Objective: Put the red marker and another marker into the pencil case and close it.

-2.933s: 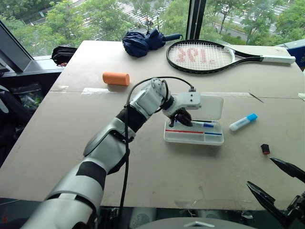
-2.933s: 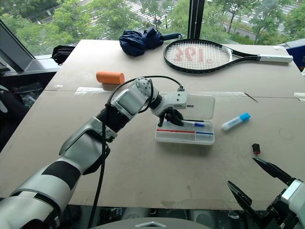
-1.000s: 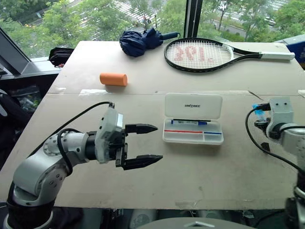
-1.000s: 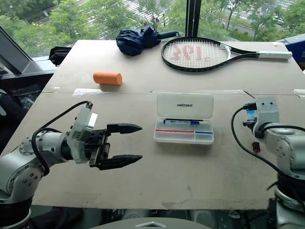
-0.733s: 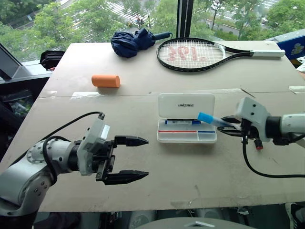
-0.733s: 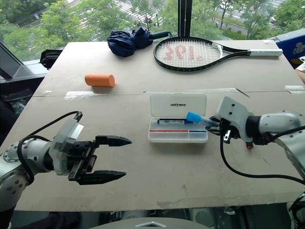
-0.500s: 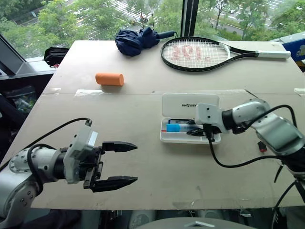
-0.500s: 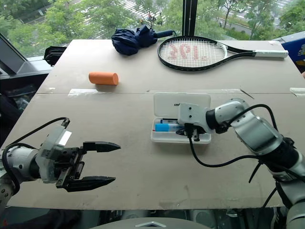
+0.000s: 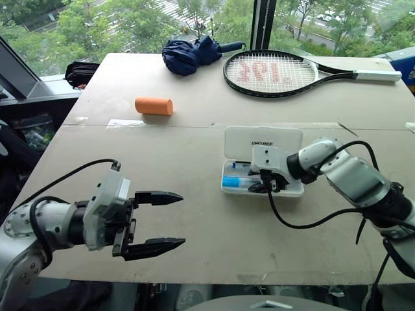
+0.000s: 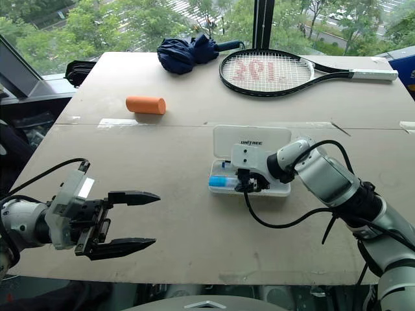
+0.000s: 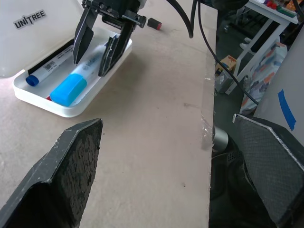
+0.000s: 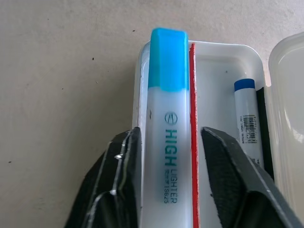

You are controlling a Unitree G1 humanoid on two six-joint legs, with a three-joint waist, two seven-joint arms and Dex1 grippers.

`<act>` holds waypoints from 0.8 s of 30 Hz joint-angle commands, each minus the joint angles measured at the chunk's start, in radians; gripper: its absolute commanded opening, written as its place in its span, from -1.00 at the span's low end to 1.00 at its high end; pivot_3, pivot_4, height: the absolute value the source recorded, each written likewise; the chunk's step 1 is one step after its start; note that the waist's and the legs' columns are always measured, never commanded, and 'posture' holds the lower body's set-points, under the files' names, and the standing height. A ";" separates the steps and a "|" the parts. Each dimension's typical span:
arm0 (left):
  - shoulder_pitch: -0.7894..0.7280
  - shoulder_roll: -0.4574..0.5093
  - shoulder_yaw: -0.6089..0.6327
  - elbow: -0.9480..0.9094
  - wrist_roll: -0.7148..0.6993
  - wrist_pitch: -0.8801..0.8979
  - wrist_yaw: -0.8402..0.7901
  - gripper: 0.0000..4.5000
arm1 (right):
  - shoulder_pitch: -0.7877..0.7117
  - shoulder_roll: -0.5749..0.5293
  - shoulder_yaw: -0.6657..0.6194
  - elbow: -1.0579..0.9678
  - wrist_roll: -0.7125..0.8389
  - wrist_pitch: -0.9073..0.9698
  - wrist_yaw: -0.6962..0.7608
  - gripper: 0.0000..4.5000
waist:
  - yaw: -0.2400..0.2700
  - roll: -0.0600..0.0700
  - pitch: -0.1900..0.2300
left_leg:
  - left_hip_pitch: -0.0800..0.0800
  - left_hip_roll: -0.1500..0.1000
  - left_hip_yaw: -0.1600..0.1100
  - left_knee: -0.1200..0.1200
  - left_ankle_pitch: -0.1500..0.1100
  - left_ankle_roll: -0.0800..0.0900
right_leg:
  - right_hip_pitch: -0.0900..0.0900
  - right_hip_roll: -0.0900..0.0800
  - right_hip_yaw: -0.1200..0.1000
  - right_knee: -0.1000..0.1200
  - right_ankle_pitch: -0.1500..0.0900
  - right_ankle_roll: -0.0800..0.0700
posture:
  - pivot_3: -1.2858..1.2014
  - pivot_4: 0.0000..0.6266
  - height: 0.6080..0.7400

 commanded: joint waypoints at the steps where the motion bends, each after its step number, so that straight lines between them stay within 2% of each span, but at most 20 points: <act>1: -0.008 0.014 0.012 -0.010 -0.023 -0.007 -0.006 1.00 | 0.007 -0.013 -0.036 -0.040 0.007 0.001 0.005 0.58 | 0.000 0.000 0.000 | 0.000 0.000 0.000 0.000 0.000 0.000 | 0.000 0.000 0.000 0.000 0.000 0.000 | 0.03 -0.52 0.88; 3: -0.013 0.013 0.005 -0.010 -0.026 -0.007 -0.005 1.00 | 0.029 -0.037 -0.081 -0.085 0.039 0.026 0.011 0.99 | 0.002 0.000 0.000 | 0.000 0.000 0.000 0.000 0.000 0.000 | 0.000 0.000 0.000 0.000 0.000 0.000 | 0.03 -0.52 0.88; 4: -0.018 0.013 -0.003 -0.011 -0.027 -0.008 -0.004 1.00 | 0.049 -0.059 -0.128 -0.122 0.076 0.063 0.017 0.99 | 0.003 0.000 0.000 | 0.000 0.000 0.000 0.000 0.000 0.000 | 0.000 0.000 0.000 0.000 0.000 0.000 | 0.03 -0.52 0.88; 7: -0.046 0.008 -0.033 -0.024 -0.041 -0.006 0.008 1.00 | 0.167 -0.136 -0.383 -0.249 0.230 0.255 0.007 0.99 | 0.013 0.000 0.000 | -0.002 -0.001 -0.002 0.000 0.000 0.000 | 0.000 -0.001 -0.001 -0.001 0.000 0.000 | 0.03 -0.52 0.88; 9: -0.065 0.009 -0.051 -0.036 -0.053 -0.004 0.013 1.00 | 0.293 -0.172 -0.594 -0.323 0.282 0.387 -0.033 0.99 | 0.023 -0.001 0.000 | -0.002 -0.001 -0.001 0.000 0.000 0.000 | 0.000 -0.001 -0.001 -0.001 0.000 0.000 | 0.03 -0.52 0.88; 11: -0.083 0.012 -0.066 -0.046 -0.064 -0.002 0.020 1.00 | 0.414 -0.201 -0.764 -0.376 0.293 0.481 -0.073 0.99 | 0.026 -0.001 0.000 | -0.002 -0.001 -0.001 0.000 0.000 0.000 | 0.001 -0.001 -0.001 -0.002 0.000 0.000 | 0.03 -0.52 0.88; 13: -0.119 0.009 -0.094 -0.060 -0.088 0.010 0.039 1.00 | 0.588 -0.200 -0.957 -0.412 0.224 0.574 -0.156 0.99 | 0.031 -0.001 0.000 | -0.001 -0.001 -0.001 0.000 0.000 0.000 | 0.001 -0.001 -0.001 -0.002 0.000 0.000 | 0.03 -0.52 0.88; 14: -0.132 0.010 -0.104 -0.062 -0.096 0.014 0.044 1.00 | 0.645 -0.196 -1.014 -0.424 0.206 0.600 -0.189 0.99 | 0.030 -0.001 0.000 | -0.001 -0.002 -0.002 0.000 0.000 0.000 | 0.002 -0.001 -0.001 -0.001 0.000 0.000 | 0.03 -0.52 0.88; 15: -0.146 0.009 -0.117 -0.062 -0.103 0.018 0.050 1.00 | 0.708 -0.185 -1.044 -0.428 0.173 0.601 -0.239 0.99 | 0.029 -0.001 0.000 | -0.001 -0.002 -0.002 0.000 0.000 0.000 | 0.002 0.000 -0.001 -0.001 0.000 0.000 | 0.03 -0.52 0.88; 18: -0.176 0.012 -0.148 -0.048 -0.103 0.017 0.046 1.00 | 0.769 -0.102 -1.057 -0.400 0.115 0.598 -0.384 0.99 | 0.013 -0.002 -0.002 | 0.002 -0.001 0.001 0.000 0.000 0.000 | 0.003 0.001 0.001 0.000 0.000 0.000 | 0.03 -0.52 0.88; 24: -0.209 0.016 -0.172 -0.023 -0.092 0.011 0.028 1.00 | 0.796 0.009 -1.065 -0.335 0.080 0.612 -0.533 0.99 | 0.000 -0.001 -0.001 | 0.002 -0.001 0.002 0.000 0.000 0.000 | 0.002 0.006 0.004 0.000 0.000 0.000 | 0.03 -0.52 0.88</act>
